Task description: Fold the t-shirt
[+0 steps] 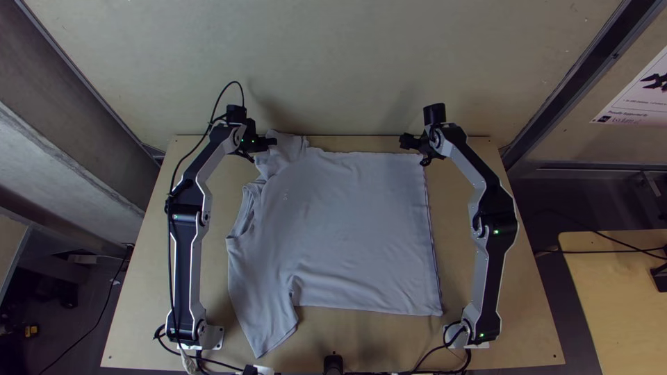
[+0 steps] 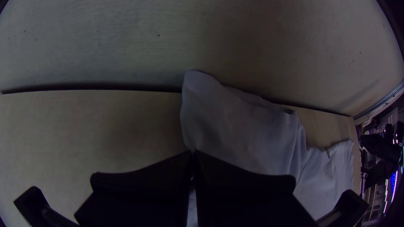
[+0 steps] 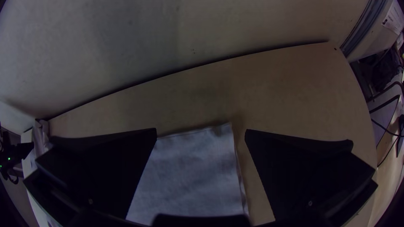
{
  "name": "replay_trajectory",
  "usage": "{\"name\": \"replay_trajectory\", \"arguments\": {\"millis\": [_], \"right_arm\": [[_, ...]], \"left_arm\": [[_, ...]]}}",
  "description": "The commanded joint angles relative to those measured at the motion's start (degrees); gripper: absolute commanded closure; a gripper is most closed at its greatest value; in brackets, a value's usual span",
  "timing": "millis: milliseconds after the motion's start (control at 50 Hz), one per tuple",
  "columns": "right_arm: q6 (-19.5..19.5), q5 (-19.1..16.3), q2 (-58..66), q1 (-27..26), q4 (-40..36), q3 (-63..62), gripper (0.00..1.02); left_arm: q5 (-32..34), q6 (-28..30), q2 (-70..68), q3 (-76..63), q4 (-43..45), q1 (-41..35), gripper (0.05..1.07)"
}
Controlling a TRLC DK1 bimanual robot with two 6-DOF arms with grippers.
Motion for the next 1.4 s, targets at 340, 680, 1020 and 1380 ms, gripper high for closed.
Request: {"name": "replay_trajectory", "arguments": {"millis": [340, 680, 1020, 1380], "right_arm": [[3.1, 0.7, 10.2, -0.6, -7.6, 10.9, 0.16], [3.6, 2.5, 14.7, -0.7, -15.3, 17.4, 0.76], [0.9, 2.5, 15.4, -1.0, -15.2, 17.9, 1.00], [-1.1, 3.0, 10.7, -3.1, -14.0, 18.1, 1.00]], "left_arm": [[1.5, 0.1, -5.6, -0.4, -1.9, 0.4, 1.05], [1.5, 0.1, -6.5, -0.5, -3.0, 0.5, 1.05], [1.5, 0.2, -8.8, -3.6, -4.0, 1.0, 1.05], [1.8, 5.9, -11.1, -3.4, -3.3, 2.4, 1.05]]}}
